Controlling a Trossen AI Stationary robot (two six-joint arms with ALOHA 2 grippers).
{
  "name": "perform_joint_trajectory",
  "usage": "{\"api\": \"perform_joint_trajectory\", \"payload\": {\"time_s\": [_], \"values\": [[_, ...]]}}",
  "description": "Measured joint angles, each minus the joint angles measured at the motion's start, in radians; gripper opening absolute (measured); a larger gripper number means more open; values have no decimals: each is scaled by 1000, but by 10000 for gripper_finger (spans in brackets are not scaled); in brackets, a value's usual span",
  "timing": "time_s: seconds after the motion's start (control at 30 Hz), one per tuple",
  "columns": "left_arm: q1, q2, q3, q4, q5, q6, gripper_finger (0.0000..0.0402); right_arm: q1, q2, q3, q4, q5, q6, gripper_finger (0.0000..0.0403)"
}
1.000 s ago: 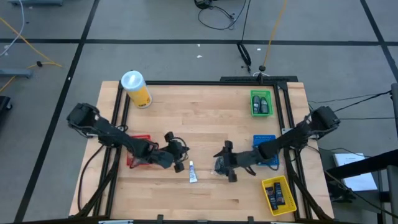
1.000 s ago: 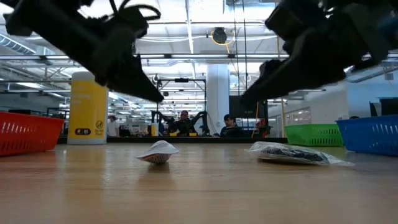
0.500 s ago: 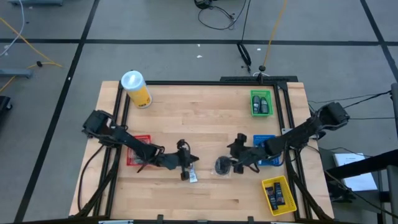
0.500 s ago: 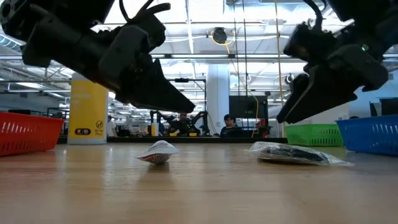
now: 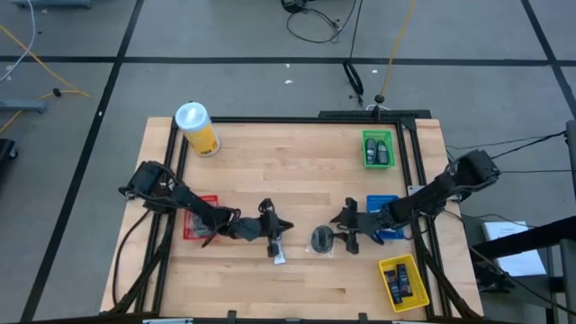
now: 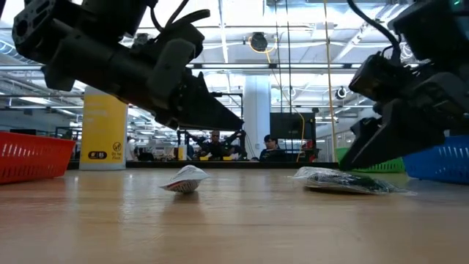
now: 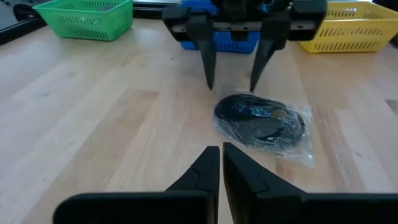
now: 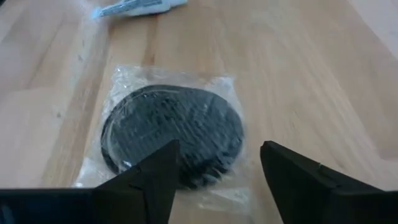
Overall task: Pick & Place Travel size toiletries
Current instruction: Put the hair comb into the red bin
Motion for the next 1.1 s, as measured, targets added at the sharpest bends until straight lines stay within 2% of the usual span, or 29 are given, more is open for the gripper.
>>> {"api": "perform_joint_trajectory", "payload": {"time_s": [0.07,0.23,0.47,0.57,0.67,0.77,0.93,1.0,1.1], "values": [[5,0,0,1,1,-2,19,-8,28,14,3,-30,-16,204],[6,0,0,8,1,-50,19,-14,80,33,9,-29,-51,159],[10,0,0,57,0,-61,19,-13,88,54,7,-17,-182,51],[23,0,0,92,2,-56,20,3,82,68,32,21,-256,9],[45,-1,0,145,57,-21,33,35,80,95,64,131,-311,10],[71,-1,8,176,139,6,77,65,81,125,62,268,-370,13],[109,-1,55,110,164,-77,195,99,81,152,84,426,-435,2],[122,-2,84,15,166,-145,242,102,81,154,99,447,-438,3],[139,-2,122,-146,166,-243,296,101,81,154,94,418,-414,1]]}}
